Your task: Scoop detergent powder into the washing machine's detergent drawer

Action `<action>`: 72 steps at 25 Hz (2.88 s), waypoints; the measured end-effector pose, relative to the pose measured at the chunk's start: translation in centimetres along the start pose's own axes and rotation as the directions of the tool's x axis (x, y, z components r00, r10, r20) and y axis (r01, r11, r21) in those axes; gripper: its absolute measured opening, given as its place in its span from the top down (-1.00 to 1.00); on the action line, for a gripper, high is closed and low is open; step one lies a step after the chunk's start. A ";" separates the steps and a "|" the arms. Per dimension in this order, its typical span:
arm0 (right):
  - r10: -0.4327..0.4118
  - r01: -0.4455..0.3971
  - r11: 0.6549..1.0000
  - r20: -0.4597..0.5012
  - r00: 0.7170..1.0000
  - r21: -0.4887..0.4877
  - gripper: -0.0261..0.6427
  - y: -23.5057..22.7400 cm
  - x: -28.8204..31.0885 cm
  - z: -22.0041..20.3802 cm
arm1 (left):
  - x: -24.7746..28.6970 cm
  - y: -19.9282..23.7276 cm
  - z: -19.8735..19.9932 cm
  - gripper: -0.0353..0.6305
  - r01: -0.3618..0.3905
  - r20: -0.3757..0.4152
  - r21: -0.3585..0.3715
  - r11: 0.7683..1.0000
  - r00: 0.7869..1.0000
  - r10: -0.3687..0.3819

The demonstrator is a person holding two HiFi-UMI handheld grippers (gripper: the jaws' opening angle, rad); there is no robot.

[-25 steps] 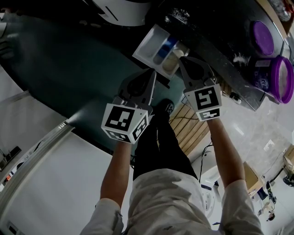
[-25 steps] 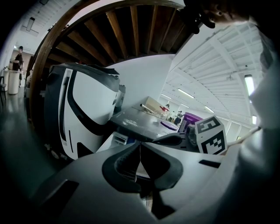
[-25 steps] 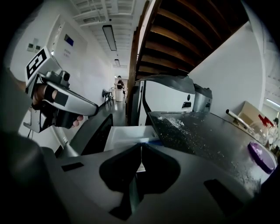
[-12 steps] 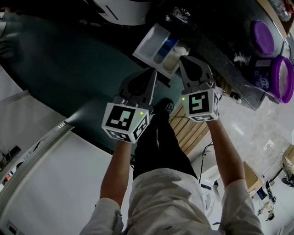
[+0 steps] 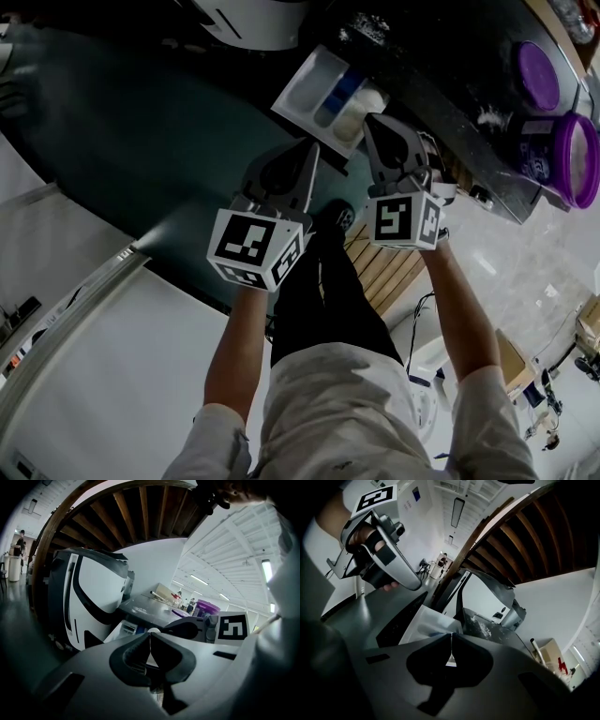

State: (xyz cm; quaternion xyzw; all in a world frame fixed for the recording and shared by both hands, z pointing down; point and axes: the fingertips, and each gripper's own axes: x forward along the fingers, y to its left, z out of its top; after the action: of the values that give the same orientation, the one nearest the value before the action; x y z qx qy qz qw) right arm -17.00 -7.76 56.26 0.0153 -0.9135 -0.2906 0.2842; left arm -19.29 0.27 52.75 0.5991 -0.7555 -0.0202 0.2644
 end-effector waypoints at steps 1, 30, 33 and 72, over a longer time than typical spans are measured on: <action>-0.006 0.006 1.000 0.003 1.000 -0.005 0.89 -0.1 -0.1 0.0 | 0.0 -0.1 0.0 0.83 0.000 0.000 0.000 1.000 1.000 0.000; -0.015 -0.014 0.965 0.108 0.994 0.262 0.89 -2.7 -4.3 4.0 | -2.1 -2.1 3.4 0.83 -0.017 0.060 0.038 0.999 0.998 0.014; -0.015 -0.036 0.930 0.136 0.991 0.366 0.89 -3.4 -5.5 4.7 | -2.7 -2.5 4.4 0.83 -0.022 0.074 0.047 0.999 0.997 0.018; -0.104 -0.148 0.756 0.340 0.935 0.638 0.89 -9.8 -17.9 11.2 | -8.4 -9.1 12.6 0.83 -0.035 0.183 0.185 0.982 0.983 0.001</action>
State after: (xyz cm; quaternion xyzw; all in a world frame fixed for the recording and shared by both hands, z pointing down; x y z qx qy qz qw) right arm -9.23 -6.61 34.32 0.0501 -0.9928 0.0526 0.0949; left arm -15.34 1.83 35.57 0.6100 -0.7805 -0.0015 0.1368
